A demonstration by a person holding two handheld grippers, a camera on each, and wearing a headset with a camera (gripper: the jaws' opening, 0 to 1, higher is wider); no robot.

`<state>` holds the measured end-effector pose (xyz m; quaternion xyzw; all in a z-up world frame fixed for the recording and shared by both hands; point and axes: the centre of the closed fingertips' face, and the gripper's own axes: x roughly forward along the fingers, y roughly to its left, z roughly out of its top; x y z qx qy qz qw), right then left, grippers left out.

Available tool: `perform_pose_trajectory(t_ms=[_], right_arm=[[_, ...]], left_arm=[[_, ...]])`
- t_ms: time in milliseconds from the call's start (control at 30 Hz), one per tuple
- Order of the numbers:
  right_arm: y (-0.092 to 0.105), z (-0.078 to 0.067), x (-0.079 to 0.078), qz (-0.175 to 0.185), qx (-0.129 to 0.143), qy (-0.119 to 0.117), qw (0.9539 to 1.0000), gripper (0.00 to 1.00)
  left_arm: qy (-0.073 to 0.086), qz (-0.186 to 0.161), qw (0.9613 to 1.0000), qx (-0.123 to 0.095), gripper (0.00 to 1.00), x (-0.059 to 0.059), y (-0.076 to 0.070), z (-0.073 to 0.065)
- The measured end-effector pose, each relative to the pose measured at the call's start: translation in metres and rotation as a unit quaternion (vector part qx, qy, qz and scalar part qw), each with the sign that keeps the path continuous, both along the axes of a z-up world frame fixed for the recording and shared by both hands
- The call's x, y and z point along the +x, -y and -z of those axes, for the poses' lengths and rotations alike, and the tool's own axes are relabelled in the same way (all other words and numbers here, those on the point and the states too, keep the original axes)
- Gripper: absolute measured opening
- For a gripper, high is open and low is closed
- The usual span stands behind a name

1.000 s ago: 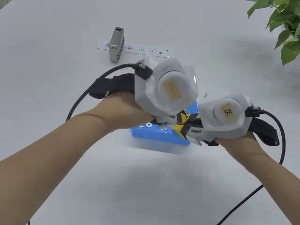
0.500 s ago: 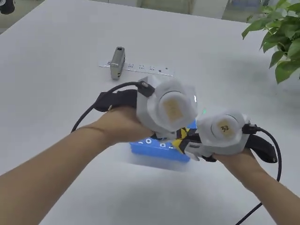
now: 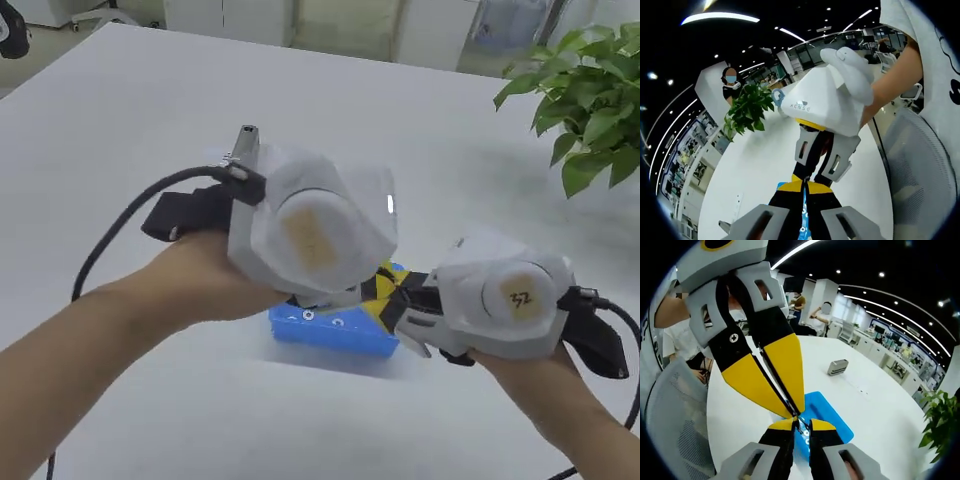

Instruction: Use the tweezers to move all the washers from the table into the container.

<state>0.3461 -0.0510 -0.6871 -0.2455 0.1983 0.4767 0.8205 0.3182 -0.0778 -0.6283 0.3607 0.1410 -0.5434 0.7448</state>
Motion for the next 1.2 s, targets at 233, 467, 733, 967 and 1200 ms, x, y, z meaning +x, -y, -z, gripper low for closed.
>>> perform_pose_trajectory(t_ms=[233, 467, 733, 967, 1200], right_arm=[[0.005, 0.014, -0.040, -0.007, -0.029, -0.004, 0.9995, 0.06], [0.018, 0.054, -0.072, -0.008, -0.064, -0.053, 0.9965, 0.06], [0.025, 0.094, -0.089, -0.005, -0.107, -0.089, 0.9902, 0.08], [0.017, 0.110, -0.094, 0.012, -0.106, -0.110, 0.9882, 0.11], [0.025, 0.098, -0.105, 0.048, -0.062, -0.142, 0.9868, 0.19]], left_arm=[[-0.016, 0.014, 0.9998, 0.000, 0.00, -0.037, -0.003, 0.012], [-0.064, 0.008, 0.9978, -0.017, 0.00, -0.062, -0.001, 0.054], [-0.103, 0.002, 0.9944, 0.022, 0.00, -0.078, -0.006, 0.099], [-0.127, -0.017, 0.9911, 0.038, 0.00, -0.081, -0.024, 0.122], [-0.153, -0.034, 0.9857, 0.061, 0.00, -0.082, -0.047, 0.149]])
